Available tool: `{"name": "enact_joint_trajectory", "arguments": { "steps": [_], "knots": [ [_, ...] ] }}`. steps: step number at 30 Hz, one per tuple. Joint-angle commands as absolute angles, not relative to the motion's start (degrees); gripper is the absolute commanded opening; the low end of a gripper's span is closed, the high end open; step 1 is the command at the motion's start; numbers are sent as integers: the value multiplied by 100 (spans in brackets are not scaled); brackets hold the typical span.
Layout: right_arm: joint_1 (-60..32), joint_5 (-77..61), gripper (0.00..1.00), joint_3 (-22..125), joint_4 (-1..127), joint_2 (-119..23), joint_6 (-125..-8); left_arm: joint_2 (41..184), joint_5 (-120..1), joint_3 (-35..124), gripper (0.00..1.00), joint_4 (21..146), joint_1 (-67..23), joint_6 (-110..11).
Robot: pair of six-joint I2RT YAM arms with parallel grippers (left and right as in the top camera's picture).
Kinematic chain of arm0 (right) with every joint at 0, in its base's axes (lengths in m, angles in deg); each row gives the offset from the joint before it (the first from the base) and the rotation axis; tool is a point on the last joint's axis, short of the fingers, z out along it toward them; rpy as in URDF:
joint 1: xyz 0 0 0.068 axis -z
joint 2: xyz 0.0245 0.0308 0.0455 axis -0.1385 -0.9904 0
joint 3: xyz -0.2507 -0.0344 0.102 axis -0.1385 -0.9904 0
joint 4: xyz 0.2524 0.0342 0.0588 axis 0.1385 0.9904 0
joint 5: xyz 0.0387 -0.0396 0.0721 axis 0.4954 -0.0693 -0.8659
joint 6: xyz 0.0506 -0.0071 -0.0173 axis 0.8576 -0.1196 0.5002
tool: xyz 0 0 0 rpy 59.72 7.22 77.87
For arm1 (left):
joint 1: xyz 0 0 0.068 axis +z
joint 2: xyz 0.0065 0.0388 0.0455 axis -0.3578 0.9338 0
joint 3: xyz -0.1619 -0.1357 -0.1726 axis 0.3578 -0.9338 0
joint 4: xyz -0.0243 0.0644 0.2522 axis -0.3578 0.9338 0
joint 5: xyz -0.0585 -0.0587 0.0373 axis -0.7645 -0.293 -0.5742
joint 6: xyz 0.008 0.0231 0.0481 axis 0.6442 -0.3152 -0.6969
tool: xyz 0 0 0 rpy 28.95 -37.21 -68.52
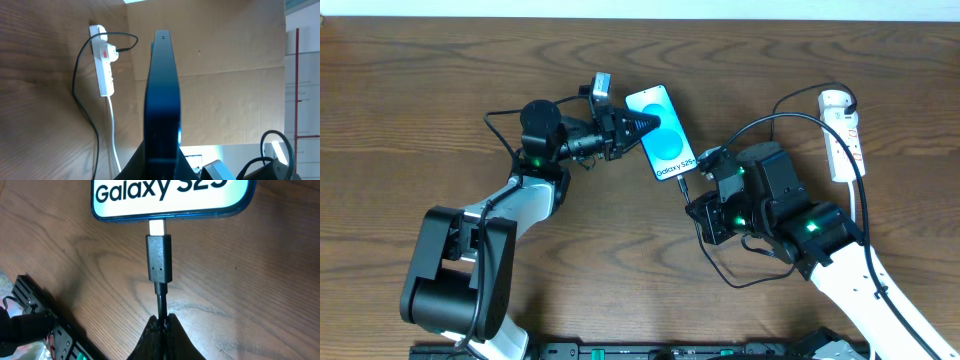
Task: Plug charger to phone and switch on socket
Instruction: 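Push the USB-C plug upward into the phone's port with the right gripper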
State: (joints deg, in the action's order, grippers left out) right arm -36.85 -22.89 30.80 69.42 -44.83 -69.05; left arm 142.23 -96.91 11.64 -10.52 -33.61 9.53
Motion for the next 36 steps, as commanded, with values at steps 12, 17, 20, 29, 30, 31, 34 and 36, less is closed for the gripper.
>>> {"name": "enact_joint_trajectory", "arguments": {
  "steps": [12, 17, 20, 29, 30, 31, 34, 36],
  "knots": [
    [-3722, -2429, 1, 3111, 6575, -4459, -6844, 14199, -10164, 1262, 7, -1124, -3394, 594],
    [-3722, -2067, 1, 3109, 6391, -4459, -6896, 14199, -10220, 1262, 8, -1198, -3612, 481],
    [-3722, -1981, 1, 3109, 6332, -4472, -6907, 14199, -10220, 1262, 7, -1233, -3678, 489],
    [-3720, -1953, 1, 3109, 5405, -4725, -6907, 14199, -10469, 1262, 7, -1321, -3711, 527],
    [-3720, -1955, 1, 3111, 5259, -4725, -6905, 14199, -10476, 1262, 7, -1325, -3713, 524],
    [-3720, -1957, 1, 3111, 5084, -4725, -6905, 14199, -10500, 1262, 7, -1349, -3720, 522],
    [-3720, -1830, 1, 3111, 4874, -4725, -6909, 14199, -10677, 1262, 7, -1489, -3720, 481],
    [-3720, -1758, 1, 3111, 4944, -4725, -7021, 14199, -10780, 1262, 7, -1555, -3717, 389]
  ]
}}
